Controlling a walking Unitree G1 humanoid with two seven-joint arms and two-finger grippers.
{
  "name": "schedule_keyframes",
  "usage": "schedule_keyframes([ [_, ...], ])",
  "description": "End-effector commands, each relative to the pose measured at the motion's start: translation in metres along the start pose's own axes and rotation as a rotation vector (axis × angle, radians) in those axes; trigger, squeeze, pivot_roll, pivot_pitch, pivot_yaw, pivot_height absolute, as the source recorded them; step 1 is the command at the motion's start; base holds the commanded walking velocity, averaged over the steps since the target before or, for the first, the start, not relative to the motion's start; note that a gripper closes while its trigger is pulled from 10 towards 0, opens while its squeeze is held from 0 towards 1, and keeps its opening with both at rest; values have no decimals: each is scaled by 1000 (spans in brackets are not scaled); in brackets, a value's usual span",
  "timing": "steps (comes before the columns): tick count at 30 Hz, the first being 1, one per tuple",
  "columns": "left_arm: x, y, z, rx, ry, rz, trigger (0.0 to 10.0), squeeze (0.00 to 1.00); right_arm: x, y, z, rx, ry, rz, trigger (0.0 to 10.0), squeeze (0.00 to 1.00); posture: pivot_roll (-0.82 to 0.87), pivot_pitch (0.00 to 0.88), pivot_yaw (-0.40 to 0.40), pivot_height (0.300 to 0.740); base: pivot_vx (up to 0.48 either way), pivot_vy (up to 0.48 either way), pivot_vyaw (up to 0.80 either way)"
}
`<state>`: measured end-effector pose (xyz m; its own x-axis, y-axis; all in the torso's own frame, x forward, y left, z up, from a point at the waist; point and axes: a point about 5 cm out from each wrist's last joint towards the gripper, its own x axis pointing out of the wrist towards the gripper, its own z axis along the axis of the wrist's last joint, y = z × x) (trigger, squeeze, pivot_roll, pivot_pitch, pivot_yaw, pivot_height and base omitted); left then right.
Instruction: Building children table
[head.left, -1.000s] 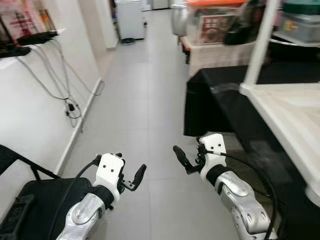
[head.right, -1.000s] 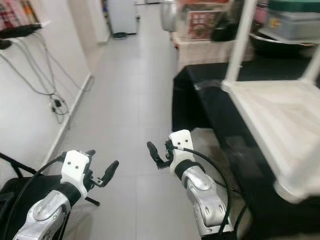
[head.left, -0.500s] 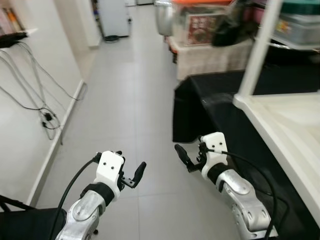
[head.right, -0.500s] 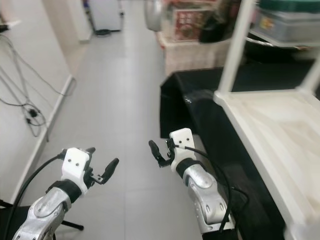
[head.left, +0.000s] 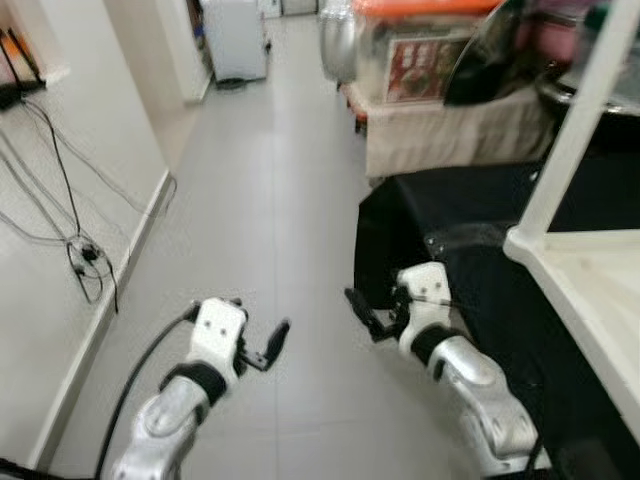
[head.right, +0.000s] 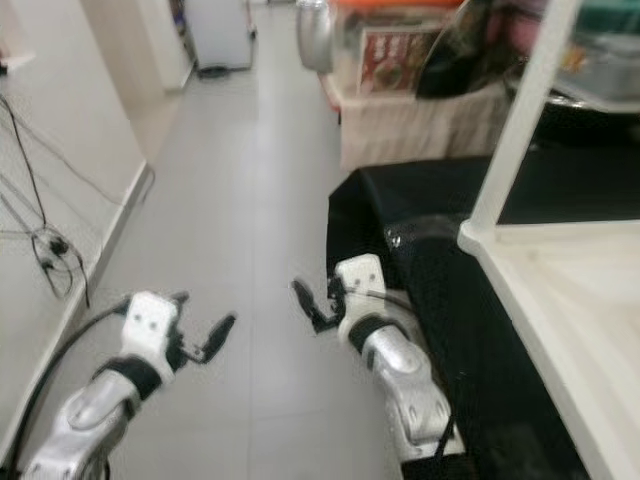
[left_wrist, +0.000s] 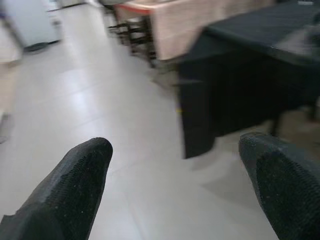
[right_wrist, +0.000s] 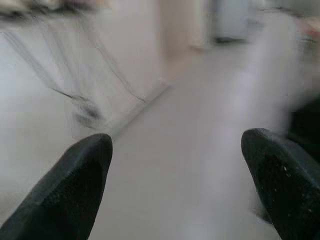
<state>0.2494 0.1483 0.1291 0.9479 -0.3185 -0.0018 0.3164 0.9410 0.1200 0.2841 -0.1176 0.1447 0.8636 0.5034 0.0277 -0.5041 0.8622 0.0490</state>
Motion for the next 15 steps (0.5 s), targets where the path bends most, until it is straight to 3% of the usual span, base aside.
schedule_keyframes([
  [1,-2,7,-2,2,12,51,10000,0,1,20,9,59,-51,140,10000,0,1,47,17,740,0,0,0],
  [2,-1,11,-4,-10,22,89,10000,0,0,40,26,119,-107,316,10000,0,-3,43,19,740,0,0,0],
  [3,-1,11,-4,-10,22,89,10000,0,0,40,26,119,-107,316,10000,0,-3,43,19,740,0,0,0],
  [4,-1,12,-5,-6,24,99,10000,0,2,49,38,144,-141,400,10000,0,0,41,19,740,0,0,0],
  [9,0,12,-5,8,23,118,10000,0,14,50,42,83,-140,383,10000,0,0,37,16,740,0,0,0],
  [11,1,12,-5,17,20,137,10000,0,28,45,42,35,-126,308,10000,0,11,35,4,740,0,0,0],
  [14,1,13,-4,20,19,146,10000,0,34,42,41,20,-111,266,10000,0,14,34,1,740,0,0,0],
  [15,2,14,-4,24,17,168,10000,0,42,34,40,-2,-85,169,10000,0,18,32,-8,740,0,0,0],
])
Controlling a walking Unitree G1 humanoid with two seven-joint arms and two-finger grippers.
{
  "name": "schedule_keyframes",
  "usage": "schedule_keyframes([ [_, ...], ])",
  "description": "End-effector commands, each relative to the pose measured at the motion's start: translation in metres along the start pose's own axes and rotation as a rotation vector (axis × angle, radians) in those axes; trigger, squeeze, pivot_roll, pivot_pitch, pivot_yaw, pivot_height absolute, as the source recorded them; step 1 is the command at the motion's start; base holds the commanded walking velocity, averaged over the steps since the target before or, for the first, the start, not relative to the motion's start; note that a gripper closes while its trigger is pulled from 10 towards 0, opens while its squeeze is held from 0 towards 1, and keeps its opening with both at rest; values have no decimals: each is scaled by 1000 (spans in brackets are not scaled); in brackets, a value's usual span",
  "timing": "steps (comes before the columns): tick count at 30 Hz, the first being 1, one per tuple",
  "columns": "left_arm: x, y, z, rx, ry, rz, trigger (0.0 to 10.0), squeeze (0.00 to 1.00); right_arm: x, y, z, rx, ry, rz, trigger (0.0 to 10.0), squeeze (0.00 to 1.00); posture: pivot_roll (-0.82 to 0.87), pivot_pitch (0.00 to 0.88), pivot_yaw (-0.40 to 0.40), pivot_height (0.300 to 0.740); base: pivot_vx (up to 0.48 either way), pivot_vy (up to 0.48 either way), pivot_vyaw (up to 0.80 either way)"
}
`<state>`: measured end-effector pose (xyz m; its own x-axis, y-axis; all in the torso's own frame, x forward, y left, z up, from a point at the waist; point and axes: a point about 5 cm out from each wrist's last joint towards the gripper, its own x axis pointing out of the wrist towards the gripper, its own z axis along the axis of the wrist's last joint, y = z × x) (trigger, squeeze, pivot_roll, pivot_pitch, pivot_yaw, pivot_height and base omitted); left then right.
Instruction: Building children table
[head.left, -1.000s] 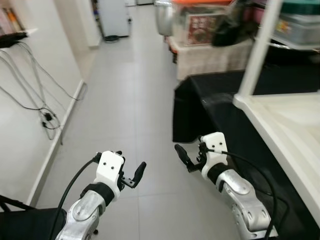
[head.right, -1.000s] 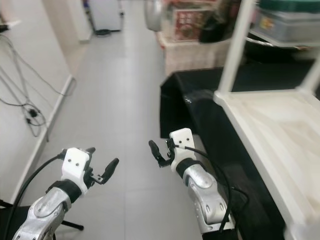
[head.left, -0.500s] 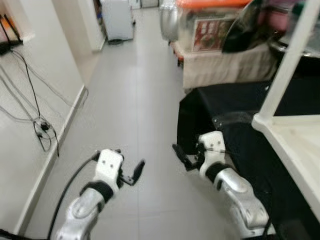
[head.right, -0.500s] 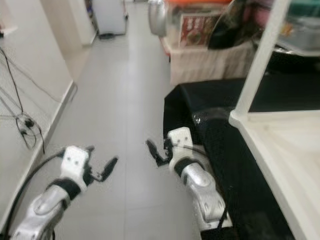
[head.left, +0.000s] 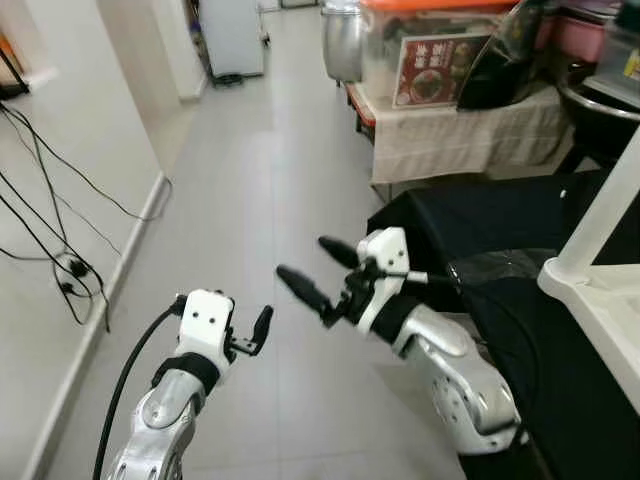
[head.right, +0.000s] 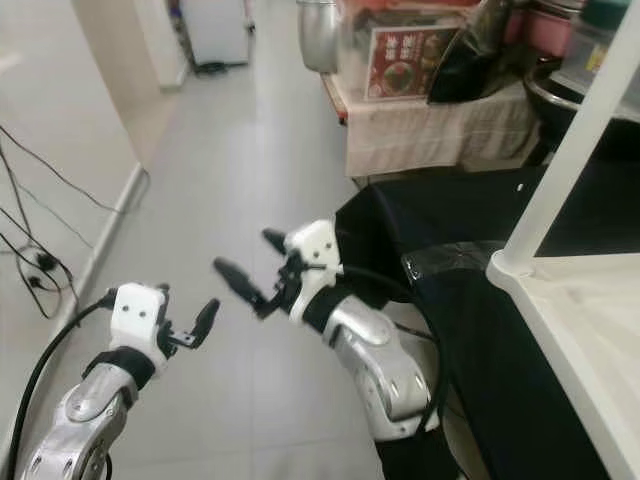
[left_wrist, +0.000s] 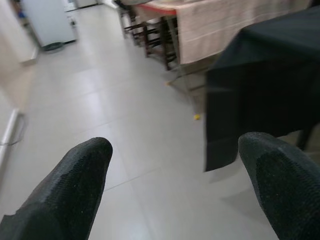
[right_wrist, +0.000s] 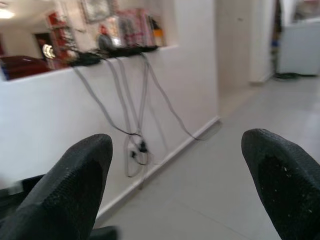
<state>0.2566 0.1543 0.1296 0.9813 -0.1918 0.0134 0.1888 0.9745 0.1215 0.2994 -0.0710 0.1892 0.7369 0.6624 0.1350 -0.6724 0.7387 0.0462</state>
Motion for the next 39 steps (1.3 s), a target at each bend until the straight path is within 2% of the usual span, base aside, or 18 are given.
schedule_keyframes([
  [1,-2,6,-4,23,15,41,10000,0,5,-5,-3,-25,27,-68,10000,0,18,32,-8,740,0,0,0],
  [8,0,7,-4,22,18,56,10000,0,2,-13,-7,-28,74,-139,10000,0,13,28,-12,740,0,0,-686],
  [12,2,9,-3,27,18,63,10000,0,-6,-25,-8,-42,86,-226,10000,0,5,28,-6,740,0,120,-800],
  [16,4,11,-3,32,24,70,10000,0,-13,-33,-11,-61,98,-273,10000,0,-3,29,-1,740,0,480,-800],
  [18,5,11,-3,32,26,69,10000,0,-20,-39,-13,-93,116,-307,10000,0,-9,31,2,740,0,480,-800],
  [19,5,11,-3,33,27,66,10000,0,-25,-44,-14,-137,141,-337,10000,0,-12,31,4,740,0,480,-800],
  [25,5,11,-3,37,25,59,10000,0,-31,-54,-16,-172,169,-392,10000,0,-12,32,11,740,0,447,-800],
  [32,5,7,-2,60,9,29,10000,0,-32,-57,-17,-178,177,-416,10000,0,-8,30,10,740,0,40,-800],
  [39,4,5,-2,67,0,16,10000,0,-36,-53,-35,-167,224,-441,10000,0,1,27,1,740,0,0,-800],
])
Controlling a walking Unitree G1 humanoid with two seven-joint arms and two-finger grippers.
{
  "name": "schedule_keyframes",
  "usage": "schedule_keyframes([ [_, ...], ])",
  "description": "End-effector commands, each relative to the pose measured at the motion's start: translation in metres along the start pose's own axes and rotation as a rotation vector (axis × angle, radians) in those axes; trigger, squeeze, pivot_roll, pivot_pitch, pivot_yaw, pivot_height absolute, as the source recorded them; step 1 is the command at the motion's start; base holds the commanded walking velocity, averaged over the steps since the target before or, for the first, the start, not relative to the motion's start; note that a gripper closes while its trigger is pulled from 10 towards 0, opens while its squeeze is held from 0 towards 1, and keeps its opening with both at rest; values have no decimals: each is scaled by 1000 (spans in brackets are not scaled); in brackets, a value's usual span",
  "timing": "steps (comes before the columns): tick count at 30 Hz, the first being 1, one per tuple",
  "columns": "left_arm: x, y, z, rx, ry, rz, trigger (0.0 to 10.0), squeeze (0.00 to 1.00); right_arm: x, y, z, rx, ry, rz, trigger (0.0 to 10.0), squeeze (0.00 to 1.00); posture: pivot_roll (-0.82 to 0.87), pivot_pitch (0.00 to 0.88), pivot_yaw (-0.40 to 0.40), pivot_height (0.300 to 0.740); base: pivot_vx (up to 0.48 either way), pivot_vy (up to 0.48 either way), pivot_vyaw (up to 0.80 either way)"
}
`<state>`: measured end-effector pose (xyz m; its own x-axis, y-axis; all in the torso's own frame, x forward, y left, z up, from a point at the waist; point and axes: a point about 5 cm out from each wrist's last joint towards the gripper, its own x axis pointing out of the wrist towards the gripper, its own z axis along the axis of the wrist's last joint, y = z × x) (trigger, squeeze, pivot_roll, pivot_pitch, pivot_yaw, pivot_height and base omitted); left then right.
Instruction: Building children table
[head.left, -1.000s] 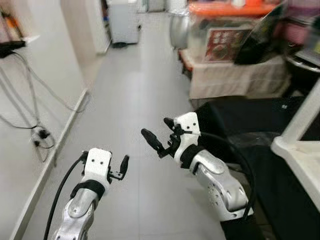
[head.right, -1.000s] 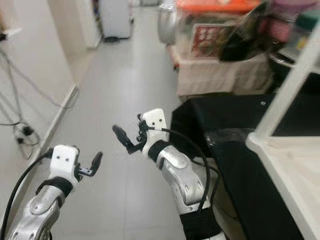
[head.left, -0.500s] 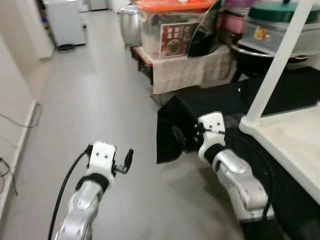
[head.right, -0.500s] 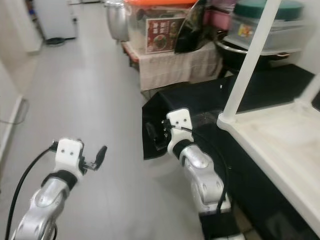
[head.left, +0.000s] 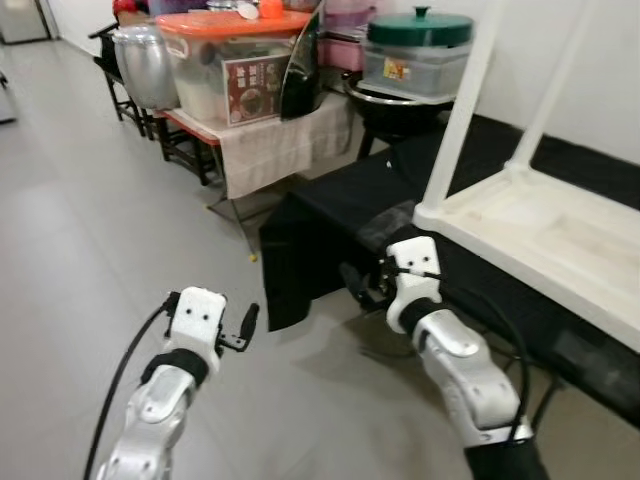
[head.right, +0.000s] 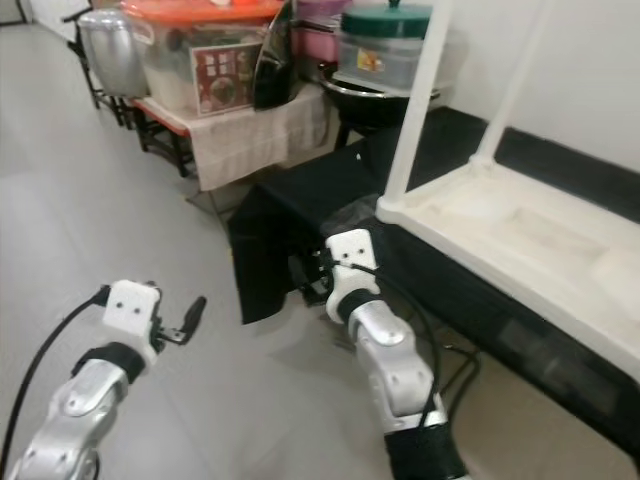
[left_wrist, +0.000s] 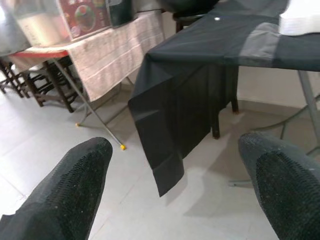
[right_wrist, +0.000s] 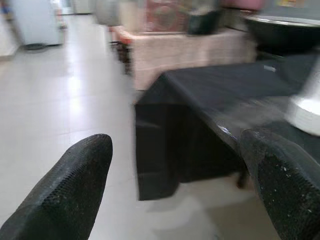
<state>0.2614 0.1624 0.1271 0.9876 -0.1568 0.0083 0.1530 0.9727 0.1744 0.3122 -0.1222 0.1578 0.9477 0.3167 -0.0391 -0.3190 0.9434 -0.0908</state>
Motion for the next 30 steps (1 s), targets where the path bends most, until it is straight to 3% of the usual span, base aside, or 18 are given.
schedule_keyframes([
  [1,0,-3,2,14,-12,-16,10000,0,-5,-4,-17,-16,58,-36,10000,0,1,27,0,740,0,0,-800],
  [15,2,-1,3,25,-25,15,10000,0,-8,-2,-27,-9,88,-52,10000,0,-2,32,-1,740,0,0,-800],
  [21,0,-3,5,-22,-35,-47,10000,0,-8,-2,-27,-2,83,-62,10000,0,-6,36,-2,740,0,0,-800],
  [30,-1,-3,10,-40,-62,-68,10000,0,-8,0,-22,9,34,-34,10000,0,-6,36,-1,740,399,0,-389],
])
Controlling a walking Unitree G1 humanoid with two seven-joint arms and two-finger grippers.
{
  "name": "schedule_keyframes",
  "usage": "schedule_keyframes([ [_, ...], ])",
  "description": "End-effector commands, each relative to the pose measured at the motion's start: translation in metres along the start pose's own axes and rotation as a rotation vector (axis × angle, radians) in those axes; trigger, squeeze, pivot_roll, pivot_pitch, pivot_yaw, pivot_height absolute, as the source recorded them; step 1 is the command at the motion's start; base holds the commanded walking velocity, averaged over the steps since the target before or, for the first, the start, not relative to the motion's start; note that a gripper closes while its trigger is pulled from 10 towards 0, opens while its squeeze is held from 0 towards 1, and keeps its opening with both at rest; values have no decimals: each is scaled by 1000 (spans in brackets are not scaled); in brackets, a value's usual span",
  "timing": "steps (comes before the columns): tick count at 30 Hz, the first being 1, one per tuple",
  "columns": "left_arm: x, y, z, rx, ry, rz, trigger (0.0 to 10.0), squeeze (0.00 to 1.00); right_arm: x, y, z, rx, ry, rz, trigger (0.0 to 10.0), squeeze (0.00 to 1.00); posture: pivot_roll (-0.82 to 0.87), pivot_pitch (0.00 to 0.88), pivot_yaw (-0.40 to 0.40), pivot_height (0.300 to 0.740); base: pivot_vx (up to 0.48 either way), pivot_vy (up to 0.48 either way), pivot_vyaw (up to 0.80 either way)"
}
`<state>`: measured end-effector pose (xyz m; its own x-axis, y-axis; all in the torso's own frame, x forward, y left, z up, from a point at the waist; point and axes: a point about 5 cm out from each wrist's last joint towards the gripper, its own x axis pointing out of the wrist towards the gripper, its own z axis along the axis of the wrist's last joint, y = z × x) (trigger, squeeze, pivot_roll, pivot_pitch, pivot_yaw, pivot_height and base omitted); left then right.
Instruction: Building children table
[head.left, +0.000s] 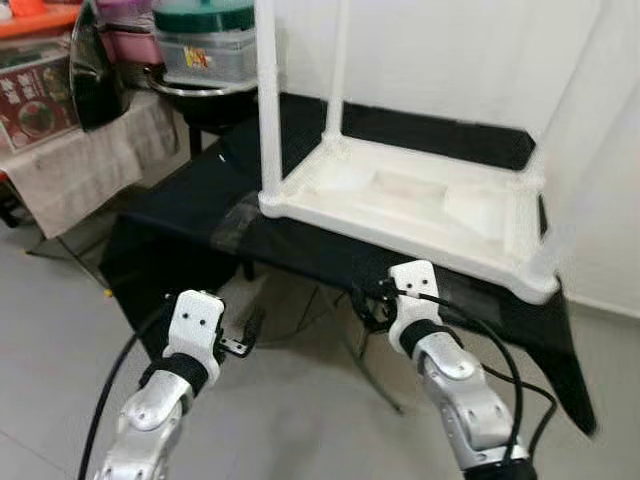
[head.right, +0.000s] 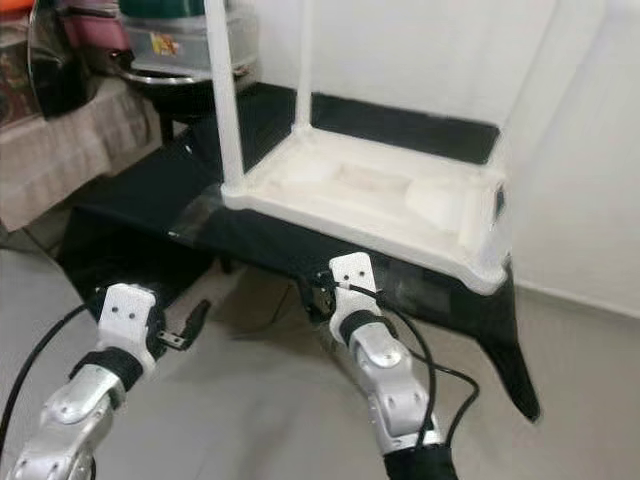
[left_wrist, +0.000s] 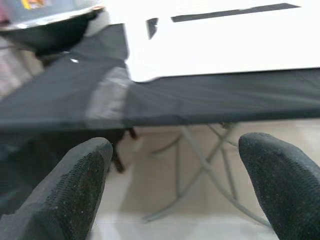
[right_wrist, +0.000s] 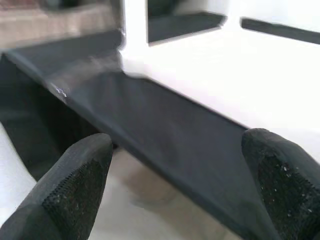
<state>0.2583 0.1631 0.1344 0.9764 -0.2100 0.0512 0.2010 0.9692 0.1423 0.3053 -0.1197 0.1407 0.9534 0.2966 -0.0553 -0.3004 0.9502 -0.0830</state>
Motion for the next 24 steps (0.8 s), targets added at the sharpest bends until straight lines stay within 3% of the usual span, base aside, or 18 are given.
schedule_keyframes([
  [1,2,-4,3,-7,-12,-21,10000,0,-3,-6,-4,-2,9,-13,10000,0,-7,38,-1,740,480,0,0],
  [11,2,-4,3,-14,-15,-32,10000,0,-2,-6,0,6,-24,0,10000,0,-6,38,-2,740,480,0,-247],
  [14,2,-4,4,-25,-16,-35,10000,0,-3,7,14,31,-85,168,10000,0,-3,40,0,740,351,0,0],
  [17,2,-4,4,-34,-14,-34,10000,0,-3,8,18,21,-93,211,10000,0,-5,40,2,740,106,0,0],
  [19,1,-8,3,-37,-11,-68,10000,0,-3,6,33,-62,-79,372,10000,0,-7,43,5,740,0,0,0],
  [21,1,-8,3,-37,-11,-68,10000,0,-3,6,33,-62,-79,372,10000,0,-7,43,5,740,0,0,0],
  [22,-1,-11,3,-40,-13,-99,10000,0,-4,4,39,-147,-56,463,10000,0,-8,44,5,740,0,0,0],
  [23,-1,-11,3,-40,-13,-99,10000,0,-4,4,39,-147,-56,463,10000,0,-8,44,5,740,0,0,0],
  [24,-3,-15,3,-40,-12,-140,10000,0,-6,0,39,-270,26,555,10000,0,-8,46,4,740,0,0,0],
])
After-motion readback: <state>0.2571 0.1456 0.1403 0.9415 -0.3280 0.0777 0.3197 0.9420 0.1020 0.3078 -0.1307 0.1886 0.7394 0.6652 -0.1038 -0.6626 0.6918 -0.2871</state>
